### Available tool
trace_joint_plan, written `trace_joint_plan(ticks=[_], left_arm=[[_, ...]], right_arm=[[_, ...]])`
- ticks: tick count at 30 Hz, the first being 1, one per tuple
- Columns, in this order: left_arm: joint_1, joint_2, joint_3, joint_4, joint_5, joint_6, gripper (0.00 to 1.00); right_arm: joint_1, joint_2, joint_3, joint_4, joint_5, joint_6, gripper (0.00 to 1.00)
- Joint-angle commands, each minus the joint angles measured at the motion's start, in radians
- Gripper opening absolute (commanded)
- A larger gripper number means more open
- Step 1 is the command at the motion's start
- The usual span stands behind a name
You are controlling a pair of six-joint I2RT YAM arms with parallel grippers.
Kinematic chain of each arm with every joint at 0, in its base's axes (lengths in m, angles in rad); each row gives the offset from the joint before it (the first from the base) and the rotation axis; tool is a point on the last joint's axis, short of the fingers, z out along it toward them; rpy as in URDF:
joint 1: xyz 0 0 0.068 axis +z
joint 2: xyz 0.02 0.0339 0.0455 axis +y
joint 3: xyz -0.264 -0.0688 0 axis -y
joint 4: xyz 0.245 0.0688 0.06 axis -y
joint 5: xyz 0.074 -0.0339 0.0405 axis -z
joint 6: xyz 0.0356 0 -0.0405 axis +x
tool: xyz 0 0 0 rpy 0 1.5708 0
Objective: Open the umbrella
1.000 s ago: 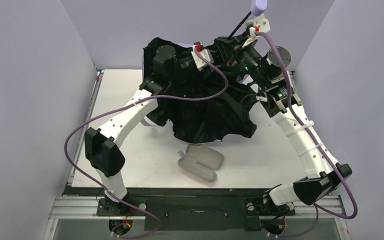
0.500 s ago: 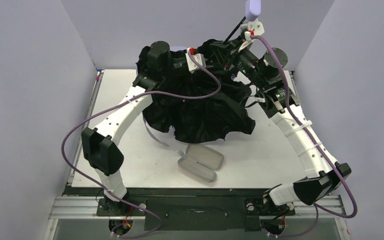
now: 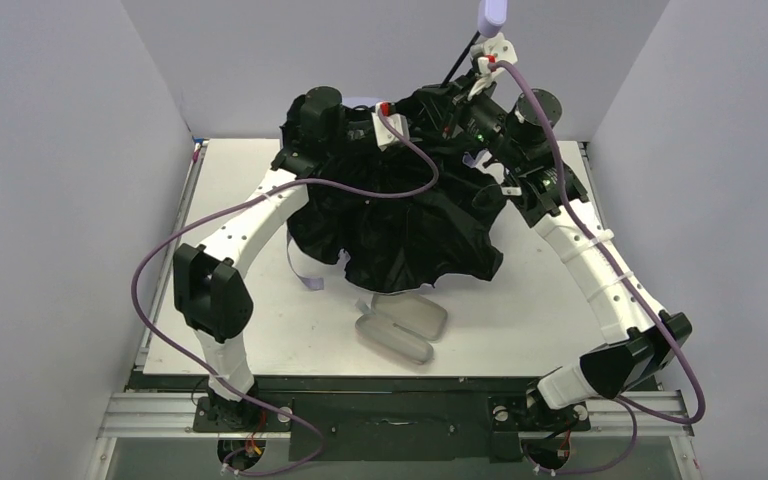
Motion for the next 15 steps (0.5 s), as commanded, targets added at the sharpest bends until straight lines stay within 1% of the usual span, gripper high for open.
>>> trace_joint_plan(ticks=[1, 8, 15], left_arm=[[0.110, 0.113, -0.033, -0.193, -0.196, 0.097, 0.17], [0.134, 0.132, -0.059, -0.209, -0.229, 0.134, 0.21], [0.154, 0.164, -0.035, -0.215, -0.261, 0.136, 0.24]], right_arm=[[0.007, -0.105, 0.155, 0.274, -0.058, 0.091, 0.00], [0.008, -0.108, 0.163, 0.285, -0.057, 0.097, 0.00], [0.008, -0.118, 0.174, 0.295, -0.057, 0.095, 0.00]])
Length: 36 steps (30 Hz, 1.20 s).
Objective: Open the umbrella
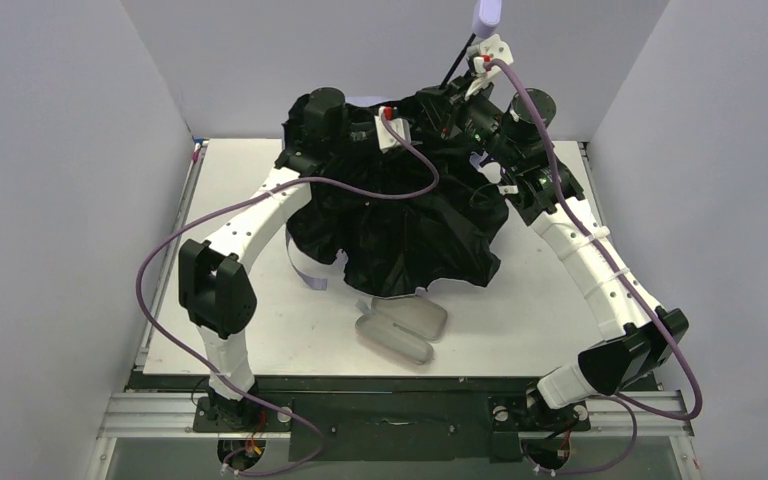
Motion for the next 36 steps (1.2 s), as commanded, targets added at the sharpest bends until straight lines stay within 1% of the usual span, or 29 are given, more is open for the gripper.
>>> trace_joint_plan(ticks=[1, 12, 15, 20, 22, 24, 26, 27, 29, 31, 32, 33, 34, 35, 36], left_arm=[[0.149, 0.131, -0.039, -0.203, -0.271, 0.076, 0.24], [0.173, 0.147, -0.031, -0.213, -0.288, 0.100, 0.24], [0.181, 0.155, -0.013, -0.215, -0.298, 0.102, 0.26], [0.198, 0.159, 0.017, -0.232, -0.299, 0.112, 0.26], [0.202, 0.159, 0.028, -0.237, -0.299, 0.123, 0.24], [0.206, 0.160, 0.041, -0.244, -0.298, 0.132, 0.19], [0.206, 0.152, 0.054, -0.245, -0.291, 0.126, 0.02], [0.205, 0.147, 0.057, -0.237, -0.281, 0.118, 0.00], [0.194, 0.123, 0.070, -0.214, -0.260, 0.070, 0.00], [0.169, 0.094, 0.086, -0.185, -0.233, -0.014, 0.00], [0.161, 0.075, 0.095, -0.176, -0.207, -0.035, 0.00], [0.144, 0.065, 0.100, -0.162, -0.193, -0.064, 0.00], [0.135, 0.045, 0.106, -0.158, -0.173, -0.075, 0.00], [0.115, 0.034, 0.105, -0.142, -0.166, -0.096, 0.00], [0.106, 0.013, 0.101, -0.134, -0.153, -0.105, 0.00]], right_arm=[[0.010, -0.144, 0.172, 0.311, -0.076, 0.089, 0.00], [0.008, -0.161, 0.164, 0.321, -0.069, 0.080, 0.00], [0.008, -0.159, 0.175, 0.324, -0.068, 0.076, 0.00], [0.008, -0.161, 0.192, 0.332, -0.060, 0.069, 0.00], [0.007, -0.164, 0.193, 0.336, -0.056, 0.067, 0.00], [0.008, -0.167, 0.188, 0.339, -0.055, 0.065, 0.00], [0.009, -0.173, 0.166, 0.336, -0.047, 0.059, 0.00], [0.008, -0.177, 0.155, 0.335, -0.033, 0.058, 0.00], [0.008, -0.185, 0.110, 0.324, -0.009, 0.054, 0.00], [0.007, -0.197, 0.012, 0.329, 0.012, 0.042, 0.15], [0.007, -0.208, -0.017, 0.346, 0.015, 0.021, 0.34], [0.006, -0.214, -0.078, 0.355, 0.024, 0.007, 0.44], [0.005, -0.223, -0.103, 0.372, 0.029, 0.004, 0.57], [0.001, -0.225, -0.141, 0.378, 0.035, 0.002, 0.62], [-0.001, -0.228, -0.156, 0.386, 0.037, 0.004, 0.70]])
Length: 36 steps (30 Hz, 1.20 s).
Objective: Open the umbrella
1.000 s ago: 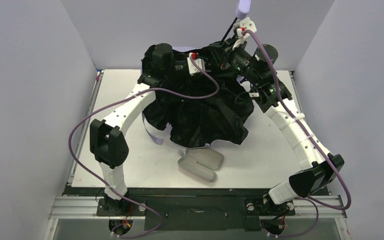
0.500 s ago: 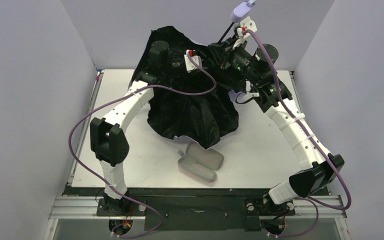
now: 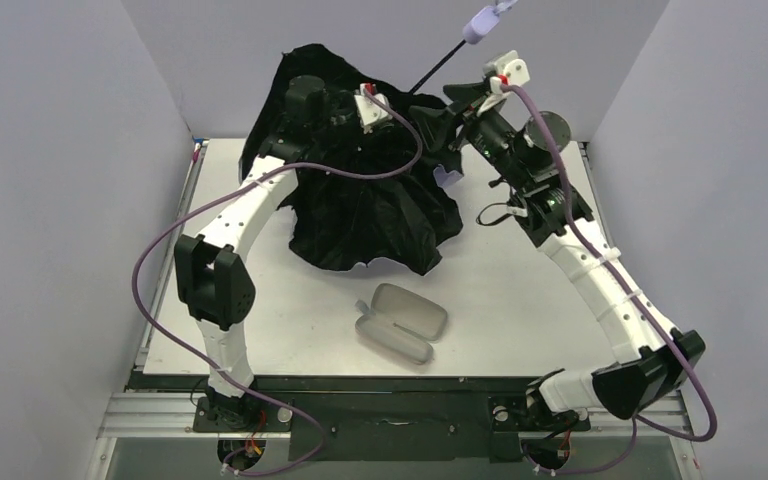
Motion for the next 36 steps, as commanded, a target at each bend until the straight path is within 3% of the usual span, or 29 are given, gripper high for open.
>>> trace_joint_plan(ticks=[1, 6, 12, 19, 30, 36], left_arm=[[0.008, -0.033, -0.006, -0.044, -0.086, -0.069, 0.00], [-0.025, -0.085, -0.019, 0.004, -0.046, -0.132, 0.00], [-0.028, -0.125, -0.030, 0.086, 0.001, -0.262, 0.00], [-0.045, -0.177, -0.073, 0.107, 0.042, -0.266, 0.00], [-0.086, -0.197, -0.055, 0.073, 0.073, -0.284, 0.00], [-0.080, -0.185, -0.026, 0.105, 0.067, -0.403, 0.00]], right_arm=[[-0.012, -0.144, -0.037, 0.292, 0.014, 0.014, 0.72], [-0.025, -0.147, -0.058, 0.370, 0.020, 0.057, 0.82], [-0.038, -0.126, -0.059, 0.381, 0.071, 0.094, 0.81], [-0.080, -0.086, -0.062, 0.467, 0.133, 0.188, 0.81], [-0.083, 0.033, 0.022, 0.601, -0.038, 0.326, 0.83], [-0.081, 0.012, 0.011, 0.558, -0.073, 0.318, 0.82]])
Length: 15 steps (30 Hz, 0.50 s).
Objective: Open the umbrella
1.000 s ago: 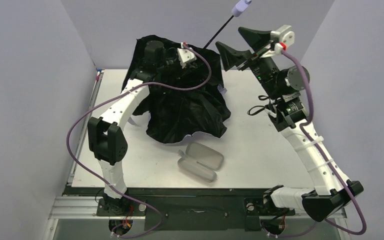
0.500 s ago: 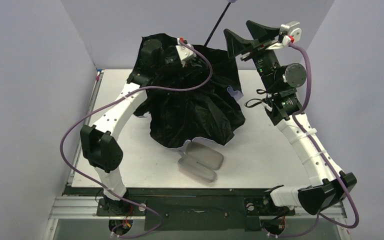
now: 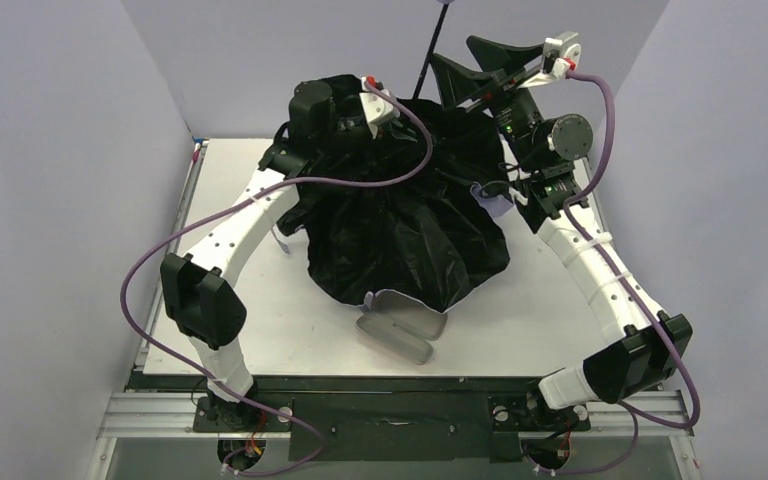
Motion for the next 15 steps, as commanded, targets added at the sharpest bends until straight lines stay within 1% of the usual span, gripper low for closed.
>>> trace_joint_plan(ticks=[1, 4, 7, 8, 9, 10, 13, 15], left_arm=[[0.011, -0.050, 0.071, 0.121, 0.007, -0.130, 0.00], [0.024, -0.044, 0.079, 0.153, 0.004, -0.187, 0.00], [0.027, -0.041, 0.088, 0.154, 0.010, -0.211, 0.00], [0.021, -0.043, 0.087, 0.150, 0.014, -0.209, 0.00], [0.019, -0.043, 0.088, 0.146, 0.016, -0.201, 0.00], [0.012, -0.044, 0.088, 0.138, 0.020, -0.196, 0.00], [0.000, -0.048, 0.088, 0.114, 0.028, -0.163, 0.00], [-0.010, -0.054, 0.085, 0.110, 0.031, -0.148, 0.00]], right_arm=[[0.006, -0.045, 0.021, 0.039, -0.073, -0.007, 0.82], [0.004, -0.105, -0.023, -0.031, -0.019, -0.047, 0.88], [-0.008, -0.133, -0.060, -0.052, -0.078, -0.103, 0.90], [-0.011, -0.131, -0.051, -0.060, -0.123, -0.114, 0.89], [-0.008, -0.120, -0.040, -0.088, -0.138, -0.133, 0.88], [-0.001, -0.112, -0.007, -0.109, -0.145, -0.141, 0.85], [0.014, -0.067, 0.061, -0.200, -0.105, -0.156, 0.80], [0.023, -0.047, 0.092, -0.231, -0.076, -0.180, 0.77]])
